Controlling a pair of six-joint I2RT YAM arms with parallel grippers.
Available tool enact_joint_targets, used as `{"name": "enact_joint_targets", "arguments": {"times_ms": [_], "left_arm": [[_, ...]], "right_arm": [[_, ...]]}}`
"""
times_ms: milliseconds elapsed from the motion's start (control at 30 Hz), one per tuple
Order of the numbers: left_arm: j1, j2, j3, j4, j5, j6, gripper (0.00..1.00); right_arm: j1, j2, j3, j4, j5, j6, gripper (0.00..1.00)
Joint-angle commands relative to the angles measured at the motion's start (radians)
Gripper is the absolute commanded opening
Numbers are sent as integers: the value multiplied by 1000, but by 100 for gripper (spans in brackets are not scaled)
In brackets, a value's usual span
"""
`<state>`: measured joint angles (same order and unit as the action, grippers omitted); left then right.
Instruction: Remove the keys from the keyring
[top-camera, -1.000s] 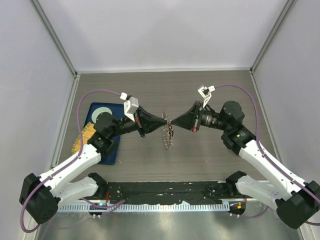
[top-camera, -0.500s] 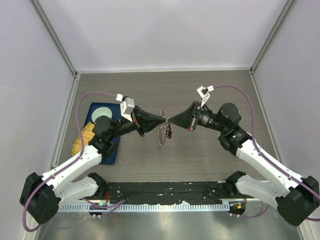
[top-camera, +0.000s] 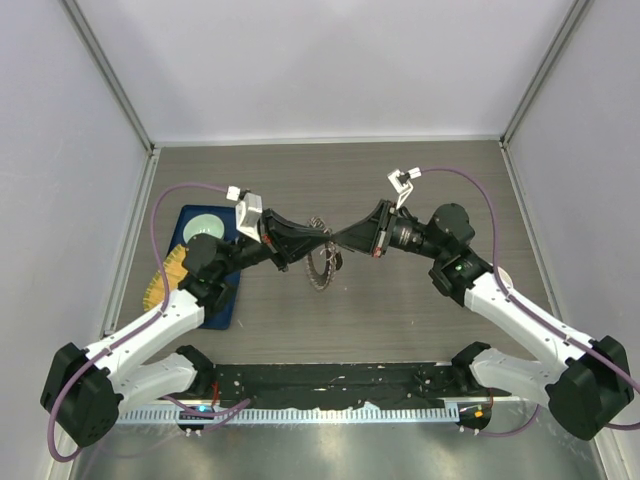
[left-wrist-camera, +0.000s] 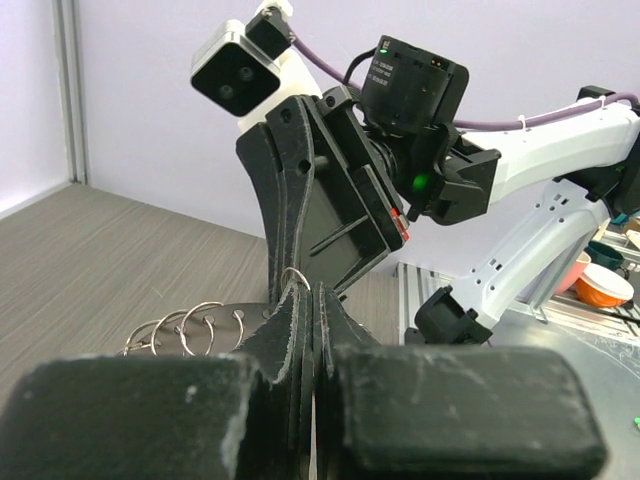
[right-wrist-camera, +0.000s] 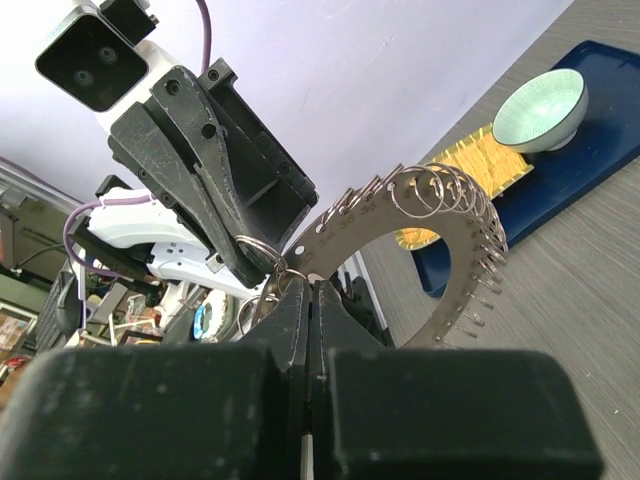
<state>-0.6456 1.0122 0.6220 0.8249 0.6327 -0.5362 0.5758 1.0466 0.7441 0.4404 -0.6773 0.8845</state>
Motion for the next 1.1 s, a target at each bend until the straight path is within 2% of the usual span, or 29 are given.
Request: {"name": "enact_joint_targets", "arguments": {"times_ms": [0,200,400,500,800,900,1067], "left_arm": [[-19,-9,19,140,50,-21,0],[-19,-7,15,117,59,4,0],[-17,-17,-8,102,53,28,0],[-19,-30,-10,77,47,33,0],[-17,-90,-19,-39,22,85,1],[-19,-109,-22,-93,22,99,7],[-19,-141,-31,-179,24,140,23]], "right_arm": [[18,33,-8,53,-30,34,1],[19,61,8,115,-93,60,1],[19,35,49,84,-85,11,1],[19,13,66,28,-64,-38,1],[19,-62,178,-354,74,-340,1],[19,-60,211,-430,96,-396,1],[19,-45,264,-546,113,-475,1]]}}
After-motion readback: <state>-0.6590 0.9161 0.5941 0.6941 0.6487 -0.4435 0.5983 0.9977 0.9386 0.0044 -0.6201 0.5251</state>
